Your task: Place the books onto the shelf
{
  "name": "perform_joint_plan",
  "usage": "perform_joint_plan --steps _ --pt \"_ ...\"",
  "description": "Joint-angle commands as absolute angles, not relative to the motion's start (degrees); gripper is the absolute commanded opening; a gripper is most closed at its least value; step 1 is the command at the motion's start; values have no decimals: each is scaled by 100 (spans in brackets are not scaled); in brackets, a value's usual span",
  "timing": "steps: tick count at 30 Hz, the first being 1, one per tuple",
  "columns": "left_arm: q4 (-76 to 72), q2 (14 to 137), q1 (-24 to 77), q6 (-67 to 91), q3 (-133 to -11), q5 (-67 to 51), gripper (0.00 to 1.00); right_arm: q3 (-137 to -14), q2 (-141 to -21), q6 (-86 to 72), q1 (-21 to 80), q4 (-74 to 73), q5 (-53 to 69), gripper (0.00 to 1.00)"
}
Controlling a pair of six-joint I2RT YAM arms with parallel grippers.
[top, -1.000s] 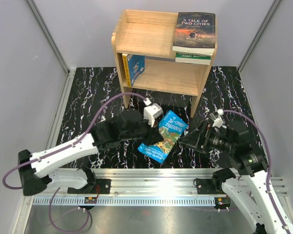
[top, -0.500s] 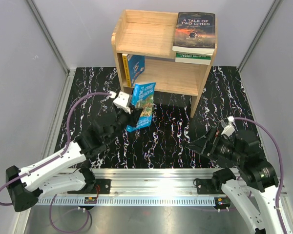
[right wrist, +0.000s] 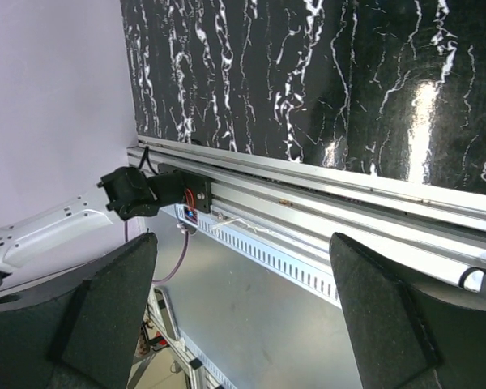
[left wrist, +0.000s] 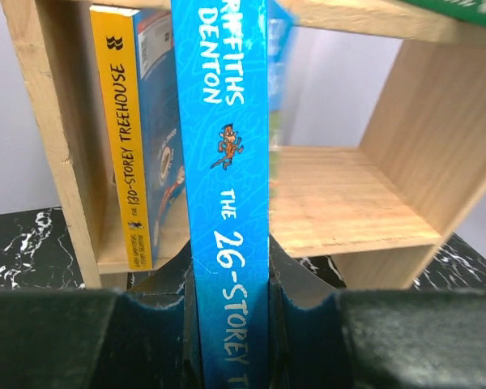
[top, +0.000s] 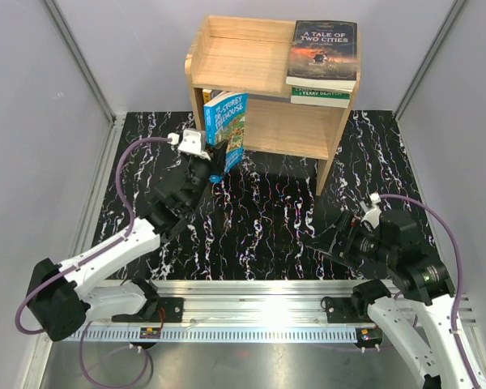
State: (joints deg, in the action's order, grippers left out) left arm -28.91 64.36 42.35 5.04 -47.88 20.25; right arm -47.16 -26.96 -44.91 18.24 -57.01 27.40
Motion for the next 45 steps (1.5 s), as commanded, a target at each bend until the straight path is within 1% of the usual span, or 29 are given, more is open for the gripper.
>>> perform_joint_plan --steps 1,11,16,24,36,41,45 --pt "-4516 6714 4052 466 -5142 1943 0 -4878 -2900 -4272 1846 -5774 2566 94" --pt "-5308 7330 3858 624 -5159 1846 0 -4860 -3559 -4017 1846 -5538 2548 93" --pt "-5721 7576 3858 387 -5317 1846 0 -4825 -3849 -3999 1846 -5432 2610 93" --pt "-6634 8068 3806 -175 -5467 1986 0 -4439 -3569 -4236 1846 -5502 2654 92" --pt "-7681 8780 3384 -35 -5598 1644 0 -4263 -3393 -4430 1846 -5660 2461 91" --pt "-8059 9123 3208 -26 -5660 1486 0 -4114 -3471 -4570 1837 -5406 2522 92" --pt "-8648 9377 3112 -53 -5564 1397 0 -4008 -3603 -4597 1846 -5212 2566 91"
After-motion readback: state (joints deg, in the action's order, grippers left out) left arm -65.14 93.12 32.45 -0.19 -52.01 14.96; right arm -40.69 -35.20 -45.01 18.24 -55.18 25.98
